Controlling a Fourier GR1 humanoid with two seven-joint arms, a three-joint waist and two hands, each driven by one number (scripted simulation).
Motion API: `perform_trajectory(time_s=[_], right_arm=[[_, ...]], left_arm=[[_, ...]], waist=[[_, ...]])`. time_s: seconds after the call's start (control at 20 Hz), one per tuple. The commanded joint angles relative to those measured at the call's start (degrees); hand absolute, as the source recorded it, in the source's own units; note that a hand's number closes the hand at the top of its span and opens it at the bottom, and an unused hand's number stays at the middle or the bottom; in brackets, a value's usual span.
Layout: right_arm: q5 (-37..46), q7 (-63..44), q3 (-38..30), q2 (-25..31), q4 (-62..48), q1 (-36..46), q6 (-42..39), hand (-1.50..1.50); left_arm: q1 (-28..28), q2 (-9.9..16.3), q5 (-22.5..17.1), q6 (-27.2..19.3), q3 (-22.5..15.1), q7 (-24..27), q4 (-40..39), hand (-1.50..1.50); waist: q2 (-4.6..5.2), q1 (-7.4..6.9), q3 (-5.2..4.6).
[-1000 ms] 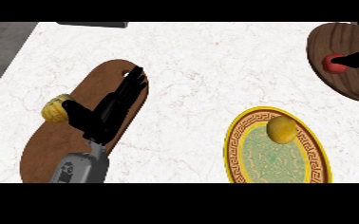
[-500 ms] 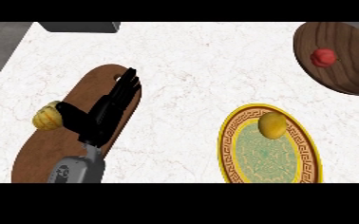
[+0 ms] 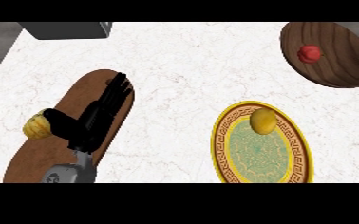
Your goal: Pick the bell pepper from the plate and place it in the bowl
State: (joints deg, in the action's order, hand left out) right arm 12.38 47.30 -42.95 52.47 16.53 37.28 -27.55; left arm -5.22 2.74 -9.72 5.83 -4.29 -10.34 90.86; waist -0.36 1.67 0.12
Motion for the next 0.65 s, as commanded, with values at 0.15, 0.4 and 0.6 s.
perform_trajectory(time_s=[0.15, 0.4, 0.6], right_arm=[[-4.7, 15.7, -1.2, 0.8, 5.4, -15.8, -17.1, 1.5], [-6.9, 17.6, 0.4, -1.5, 10.3, -26.6, -19.7, 1.5], [-5.1, 19.9, 5.8, -6.2, 15.3, -36.1, -18.4, 1.5]], left_arm=[[2.7, -1.2, 0.8, -1.7, 0.1, 1.3, -0.4, 0.0], [2.5, 0.9, 0.2, -1.4, 2.4, 1.2, 0.3, 0.0], [4.3, 1.2, 0.0, -1.6, 3.2, 2.0, 0.9, 0.0]], waist=[[-0.87, 3.59, -0.02], [-1.12, 5.25, 0.04], [-1.31, 5.86, 0.19]])
